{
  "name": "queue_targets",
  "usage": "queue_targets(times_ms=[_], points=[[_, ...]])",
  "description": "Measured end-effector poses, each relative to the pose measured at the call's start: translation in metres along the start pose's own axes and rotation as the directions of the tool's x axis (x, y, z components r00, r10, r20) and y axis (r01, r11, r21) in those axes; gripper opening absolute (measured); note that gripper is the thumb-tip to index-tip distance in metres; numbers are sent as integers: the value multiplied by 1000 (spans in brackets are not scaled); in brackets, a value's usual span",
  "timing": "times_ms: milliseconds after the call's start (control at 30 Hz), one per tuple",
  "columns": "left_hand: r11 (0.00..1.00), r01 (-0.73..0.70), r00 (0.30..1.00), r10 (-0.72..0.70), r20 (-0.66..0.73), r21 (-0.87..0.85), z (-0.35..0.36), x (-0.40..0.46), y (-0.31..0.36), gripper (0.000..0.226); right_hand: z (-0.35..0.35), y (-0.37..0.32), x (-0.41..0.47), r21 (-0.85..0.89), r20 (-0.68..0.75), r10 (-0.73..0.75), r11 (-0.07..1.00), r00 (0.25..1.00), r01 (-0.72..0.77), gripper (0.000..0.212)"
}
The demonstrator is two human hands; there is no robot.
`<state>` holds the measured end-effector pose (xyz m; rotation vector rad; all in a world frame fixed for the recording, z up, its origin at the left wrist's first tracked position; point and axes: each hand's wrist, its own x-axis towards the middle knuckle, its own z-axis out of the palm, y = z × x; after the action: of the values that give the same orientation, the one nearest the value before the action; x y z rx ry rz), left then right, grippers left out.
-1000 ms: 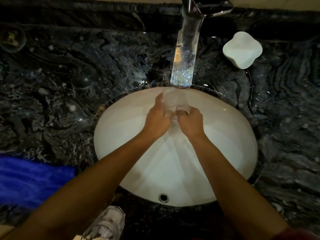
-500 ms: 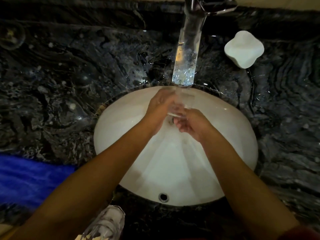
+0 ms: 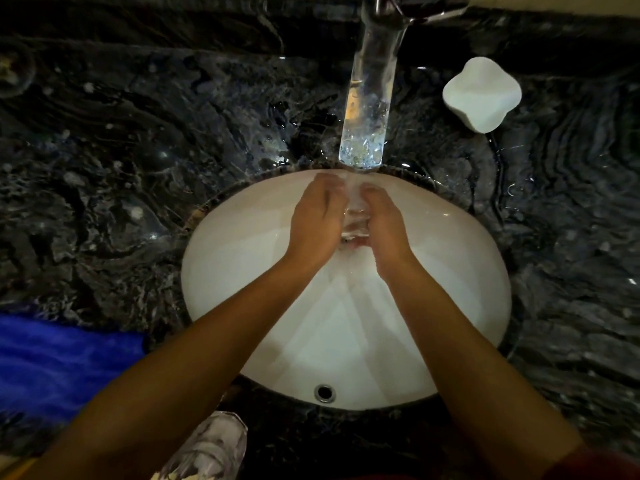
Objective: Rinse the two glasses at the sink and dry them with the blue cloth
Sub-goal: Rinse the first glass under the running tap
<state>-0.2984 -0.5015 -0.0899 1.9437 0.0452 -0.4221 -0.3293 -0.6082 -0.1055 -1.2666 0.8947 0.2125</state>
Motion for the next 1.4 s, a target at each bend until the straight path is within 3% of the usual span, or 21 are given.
queue_targets(times_ms=[100, 233, 333, 433, 500, 600, 667, 800, 833, 933, 1033, 1167, 1233, 1333, 1400], points=[[987, -147, 988, 142, 68, 66, -3, -8, -4, 28, -5, 0, 5, 108, 17, 87, 990, 996, -88, 43], [942, -301, 953, 295, 63, 150, -6, -7, -5, 21, -7, 0, 13, 133, 239, 121, 979, 964, -156, 34], [925, -335, 942, 323, 89, 180, -7, -2, 1, 25, -6, -1, 13, 71, 387, 248, 952, 888, -297, 47], [970, -236, 949, 215, 231, 63, -11, 3, 3, 21, -16, -1, 16, 31, 449, 294, 938, 843, -344, 51], [991, -89, 948, 115, 296, -99, -11, 9, 2, 15, -23, 0, 19, 65, 445, 336, 912, 830, -404, 47], [894, 241, 929, -100, 357, -378, -10, 18, -1, 21, -26, 1, 23, 117, 433, 417, 853, 799, -508, 59], [836, 325, 905, -138, 403, -443, -8, 22, -3, 28, -22, 1, 23, 131, 415, 419, 851, 807, -509, 62], [749, 393, 919, -312, 239, -534, 1, 19, -1, 22, -9, 9, 18, 275, 318, 359, 851, 878, -447, 60], [767, 363, 931, -325, 167, -529, 4, 16, 2, 22, -7, 12, 17, 315, 292, 357, 840, 888, -441, 57], [925, 179, 979, -201, -34, -335, 18, 4, 10, 27, -3, 13, 16, 457, 227, 359, 782, 905, -425, 54], [978, 26, 992, -51, -117, -207, 28, -11, 2, 42, 1, 13, 12, 497, 175, 318, 788, 932, -362, 61], [994, -104, 993, 102, -56, -21, 23, -14, -22, 59, -3, 13, 3, 317, 56, 253, 913, 966, -257, 54], [993, -98, 995, 100, -24, 66, 16, -7, -27, 51, -9, 11, 2, 122, 17, 228, 966, 974, -228, 54], [985, -27, 999, 19, 51, 173, 8, 4, -24, 35, -15, 0, 9, -214, 18, 180, 962, 984, -172, 48], [983, 146, 977, -161, 138, 115, 0, 14, -24, 30, -16, -12, 13, -423, 73, 85, 905, 994, -46, 39]])
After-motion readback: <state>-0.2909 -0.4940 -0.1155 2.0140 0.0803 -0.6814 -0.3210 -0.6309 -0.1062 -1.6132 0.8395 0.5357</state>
